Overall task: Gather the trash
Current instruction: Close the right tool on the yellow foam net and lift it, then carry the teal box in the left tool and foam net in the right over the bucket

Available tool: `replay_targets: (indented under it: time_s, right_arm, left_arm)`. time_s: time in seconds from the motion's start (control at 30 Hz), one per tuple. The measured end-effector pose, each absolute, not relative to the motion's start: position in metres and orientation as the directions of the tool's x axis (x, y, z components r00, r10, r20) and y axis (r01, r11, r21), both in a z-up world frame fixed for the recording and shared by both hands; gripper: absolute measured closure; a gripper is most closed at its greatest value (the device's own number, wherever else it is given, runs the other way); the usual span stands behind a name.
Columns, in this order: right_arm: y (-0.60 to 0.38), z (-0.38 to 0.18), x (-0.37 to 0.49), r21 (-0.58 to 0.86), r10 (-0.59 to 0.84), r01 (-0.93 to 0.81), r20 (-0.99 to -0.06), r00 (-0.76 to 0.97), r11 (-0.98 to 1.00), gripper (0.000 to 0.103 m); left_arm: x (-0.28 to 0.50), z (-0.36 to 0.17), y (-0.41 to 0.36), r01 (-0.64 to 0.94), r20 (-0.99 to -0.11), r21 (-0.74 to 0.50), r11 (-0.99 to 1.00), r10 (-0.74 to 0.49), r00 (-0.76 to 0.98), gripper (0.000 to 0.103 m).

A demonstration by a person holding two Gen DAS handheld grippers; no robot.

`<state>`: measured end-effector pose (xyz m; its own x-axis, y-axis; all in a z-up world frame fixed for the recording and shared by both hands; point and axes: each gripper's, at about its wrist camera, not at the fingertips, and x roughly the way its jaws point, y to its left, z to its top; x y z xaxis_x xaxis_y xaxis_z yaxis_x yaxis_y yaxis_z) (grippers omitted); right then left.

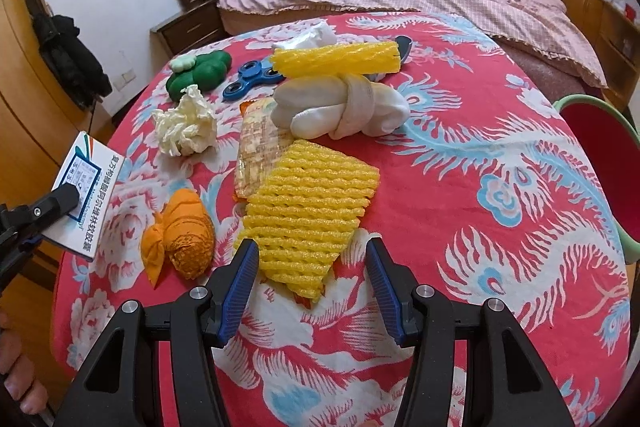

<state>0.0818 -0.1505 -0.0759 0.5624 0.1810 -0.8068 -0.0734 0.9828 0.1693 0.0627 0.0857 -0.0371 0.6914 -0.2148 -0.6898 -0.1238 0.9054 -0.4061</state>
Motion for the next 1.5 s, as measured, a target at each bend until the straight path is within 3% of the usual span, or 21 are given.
replay_targets:
  time_s: [0.3,0.47,0.67,1.5]
  right_arm:
    - [-0.150,-0.075,0.081,0.177,0.177,-0.054,-0.808,0.562,0.983,0.050]
    - [-0.152,-0.076,0.080,0.194,0.186,-0.046,-0.808,0.559,0.980,0.074]
    - [-0.154,-0.076,0.077,0.248,0.236,-0.054,-0.801,0.551,0.967,0.087]
    - [-0.207,-0.019,0.043,0.287,0.226,-0.034,-0.673,0.704,0.957,0.089]
  left_arm:
    - [0.060,-0.037,0.087,-0.117,-0.682,-0.415,0.902,-0.224,0.696,0.084]
    - [0.059,-0.038,0.087,-0.112,-0.683,-0.416,0.902,-0.228,0.694,0.084]
    - [0.059,-0.036,0.083,-0.105,-0.682,-0.412,0.905,-0.230,0.694,0.084]
    - [0.056,-0.008,0.041,0.002,-0.660,-0.407,0.913,-0.295,0.691,0.084]
